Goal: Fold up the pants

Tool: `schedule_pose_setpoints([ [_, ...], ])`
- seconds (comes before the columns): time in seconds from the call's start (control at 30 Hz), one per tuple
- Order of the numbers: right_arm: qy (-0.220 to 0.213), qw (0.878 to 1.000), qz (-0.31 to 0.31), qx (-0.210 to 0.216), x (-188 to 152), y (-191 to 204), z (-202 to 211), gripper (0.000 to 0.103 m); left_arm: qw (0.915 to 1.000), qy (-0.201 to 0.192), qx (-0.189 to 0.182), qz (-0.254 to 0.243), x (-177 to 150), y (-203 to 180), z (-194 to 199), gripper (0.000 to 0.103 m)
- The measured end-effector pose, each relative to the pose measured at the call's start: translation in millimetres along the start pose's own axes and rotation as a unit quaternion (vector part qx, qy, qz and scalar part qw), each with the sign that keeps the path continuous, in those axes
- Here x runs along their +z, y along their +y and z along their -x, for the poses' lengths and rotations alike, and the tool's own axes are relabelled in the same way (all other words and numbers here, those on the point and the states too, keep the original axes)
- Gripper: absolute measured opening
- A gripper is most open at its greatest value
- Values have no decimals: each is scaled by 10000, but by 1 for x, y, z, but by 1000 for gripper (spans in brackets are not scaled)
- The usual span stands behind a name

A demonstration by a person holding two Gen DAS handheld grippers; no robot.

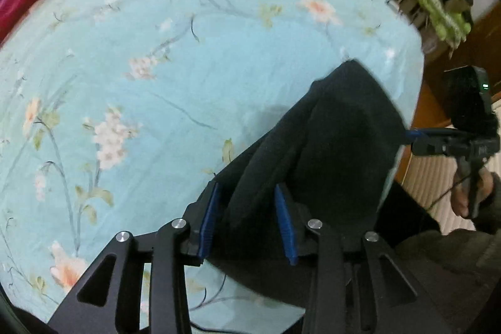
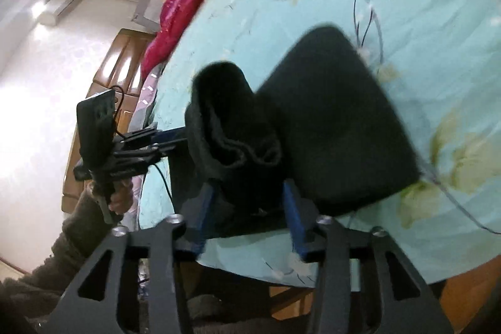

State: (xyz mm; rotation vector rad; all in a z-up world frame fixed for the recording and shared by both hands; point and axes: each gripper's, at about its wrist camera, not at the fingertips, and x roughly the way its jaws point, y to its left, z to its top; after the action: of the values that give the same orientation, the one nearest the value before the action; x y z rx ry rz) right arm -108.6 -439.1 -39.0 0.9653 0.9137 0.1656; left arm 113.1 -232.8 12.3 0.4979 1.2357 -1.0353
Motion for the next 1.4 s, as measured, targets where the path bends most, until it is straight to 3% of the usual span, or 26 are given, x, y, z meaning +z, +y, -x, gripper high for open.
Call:
schedule_pose_setpoints([
  [0.1, -349, 9994, -27, 84, 9, -1, 18, 67, 9993, -375, -6, 74, 1, -3, 22, 63],
  [0.13, -444, 9989, -22, 141, 13, -1, 20, 68, 9989, -458, -9, 131, 3, -3, 23, 64],
  [0.27, -386, 9992, -50, 132, 14, 9, 1, 69, 9981, -360, -296, 408, 12, -18, 14, 64],
  [0.4, -249, 9997, 60, 51, -5, 19, 0, 70, 9979, -225, -537, 277, 23, -37, 0, 64],
  [0.5, -223, 9997, 82, -25, -20, 10, 6, 70, 9990, -69, -430, -13, 38, -50, -11, 64],
  [0.63, -287, 9992, -150, 231, -29, -4, 10, 70, 9995, 23, -165, -286, 56, -60, -17, 64],
  [0.83, -251, 9984, -114, 489, -34, -7, -3, 70, 9945, 232, -1014, 78, 69, -50, -28, 74],
  [0.93, -280, 9977, -139, 596, -38, -9, -10, 70, 9939, 486, -988, 11, 70, -54, -48, 75],
  [1.0, -336, 9971, -171, 665, -40, -11, -11, 70, 9946, 553, -879, 29, 69, -56, -60, 71],
  [1.03, -389, 9968, -167, 680, -39, -11, -13, 65, 9946, 512, -902, 67, 68, -57, -61, 55],
  [1.07, -448, 9969, -118, 631, -39, -10, -14, 44, 9939, 451, -1004, 118, 68, -58, -60, 47],
  [1.1, -444, 9977, -17, 504, -38, -8, -15, 33, 9944, 375, -973, 179, 67, -60, -57, 45],
  [1.17, -385, 9979, -104, 514, -37, -9, -16, 33, 9949, 160, -969, 217, 62, -63, -45, 40],
  [1.27, -467, 9950, -130, 874, -35, -1, -4, 33, 9926, -214, -1155, 312, 59, -74, -16, 38],
  [1.4, -887, 9895, 52, 1140, -31, 12, 33, 33, 9915, -526, -1178, 150, 76, -102, 1, 40],
])
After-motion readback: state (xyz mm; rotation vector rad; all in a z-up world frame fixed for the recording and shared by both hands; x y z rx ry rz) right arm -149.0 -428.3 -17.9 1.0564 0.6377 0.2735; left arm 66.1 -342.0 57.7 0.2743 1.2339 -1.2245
